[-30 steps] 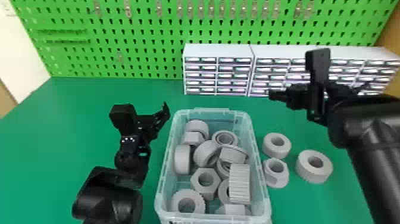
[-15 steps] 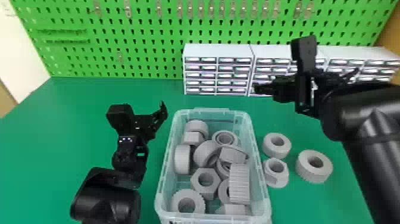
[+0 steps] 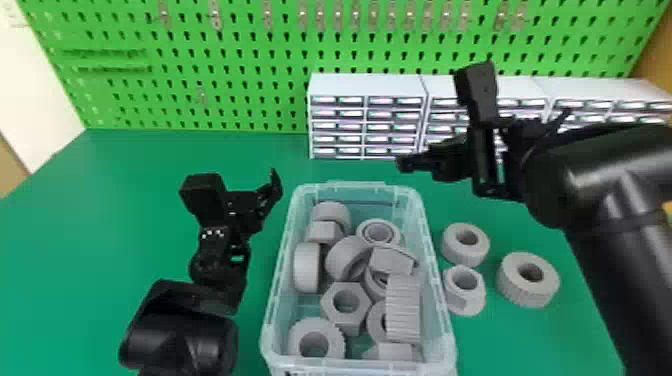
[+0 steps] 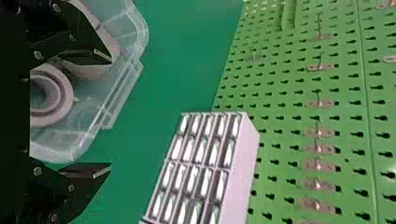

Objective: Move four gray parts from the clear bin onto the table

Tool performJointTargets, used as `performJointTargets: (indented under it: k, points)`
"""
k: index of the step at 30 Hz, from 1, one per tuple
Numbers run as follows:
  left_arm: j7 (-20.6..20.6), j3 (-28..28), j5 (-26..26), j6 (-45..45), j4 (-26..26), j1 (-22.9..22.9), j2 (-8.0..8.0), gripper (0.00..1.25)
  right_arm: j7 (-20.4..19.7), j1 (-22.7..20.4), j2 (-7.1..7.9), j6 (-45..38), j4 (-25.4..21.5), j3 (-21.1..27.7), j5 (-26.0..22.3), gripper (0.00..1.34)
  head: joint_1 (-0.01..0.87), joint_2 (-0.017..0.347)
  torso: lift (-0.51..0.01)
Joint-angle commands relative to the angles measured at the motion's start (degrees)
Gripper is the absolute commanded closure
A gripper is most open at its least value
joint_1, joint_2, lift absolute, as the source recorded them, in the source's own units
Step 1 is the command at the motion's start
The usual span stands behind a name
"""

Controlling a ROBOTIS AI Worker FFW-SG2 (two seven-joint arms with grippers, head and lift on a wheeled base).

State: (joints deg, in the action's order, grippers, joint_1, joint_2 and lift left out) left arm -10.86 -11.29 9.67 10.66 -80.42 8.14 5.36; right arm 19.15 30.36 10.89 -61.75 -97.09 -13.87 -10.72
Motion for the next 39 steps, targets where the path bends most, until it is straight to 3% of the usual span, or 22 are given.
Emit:
performJointTargets:
  k: [1,21,39]
  points:
    - [0.05,-0.05,0.00,0.06,0.00,-0.15,0.00,0.10,0.01,0.40,0.10,-1.36,-0.03,-2.48,-1.85,0.45,0.693,0.072,-0.052]
    - [0.31,-0.49,-0.26,0.06,-0.09,0.47,0.00,0.10,0.01,4.89,0.36,-6.28,2.61,-10.21,-8.97,0.53,0.693,0.072,-0.052]
    - [0.40,0.39,-0.79,0.06,-0.44,0.21,0.00,0.10,0.01,7.00,0.54,-12.08,5.33,-14.34,-10.81,0.53,0.693,0.072,-0.052]
